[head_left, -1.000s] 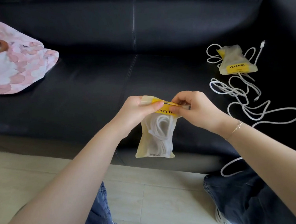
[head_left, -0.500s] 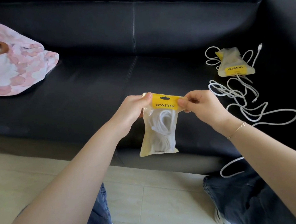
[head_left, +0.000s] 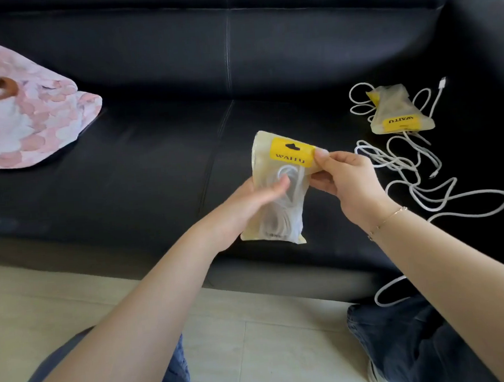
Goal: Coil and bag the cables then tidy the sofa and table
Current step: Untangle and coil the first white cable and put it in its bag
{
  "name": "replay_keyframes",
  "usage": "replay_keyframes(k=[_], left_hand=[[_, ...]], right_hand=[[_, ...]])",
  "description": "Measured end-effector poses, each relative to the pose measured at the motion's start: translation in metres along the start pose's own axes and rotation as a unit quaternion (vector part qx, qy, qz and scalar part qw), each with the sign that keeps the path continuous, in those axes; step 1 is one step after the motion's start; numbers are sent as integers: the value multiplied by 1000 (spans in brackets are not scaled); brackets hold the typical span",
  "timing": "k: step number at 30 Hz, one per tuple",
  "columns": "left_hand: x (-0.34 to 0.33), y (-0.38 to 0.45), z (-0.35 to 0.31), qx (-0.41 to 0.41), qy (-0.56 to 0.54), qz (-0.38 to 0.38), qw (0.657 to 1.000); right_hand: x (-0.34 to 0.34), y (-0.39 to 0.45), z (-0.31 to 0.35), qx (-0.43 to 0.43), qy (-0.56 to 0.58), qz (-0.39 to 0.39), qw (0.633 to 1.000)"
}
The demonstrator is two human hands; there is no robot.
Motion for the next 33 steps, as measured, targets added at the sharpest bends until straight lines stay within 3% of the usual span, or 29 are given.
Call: replay_keyframes(k=[5,10,13,17,21,26,30,33], left_hand=[[-9,10,16,-9,25,-126,992],[-11,18,21,2,-43,-161,986],[-11,22,21,36,-66,-185,980],[-11,28,23,95,-111,-235,961],[-7,34,21,84,-154,-256,951],[-5,39,23,86,-225,-238,941],[-8,43,23,84,-314,-142,935],[-10,45,22,69,-325,-135,934]], right_hand=[[-4,8,-3,-49,63,2,997],[-9,11,3,-49,87,76,992],[-6,13,6,-70,82,53,993],[1,15,6,-125,-68,6,990],[6,12,-5,-180,-224,68,955],[6,9,-11,-139,-256,143,946],[11,15,-13,-81,-286,97,950],[9,15,-15,-57,-308,62,948]])
Point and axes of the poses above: each hand's wrist, its own y-axis towards the middle knuckle, its own x-axis out of the back of the hand, z = x × y, the point moved 4 cm from there along y, towards the middle knuckle, and after that the axes turned 1 degree about y, right-handed, at the moved point
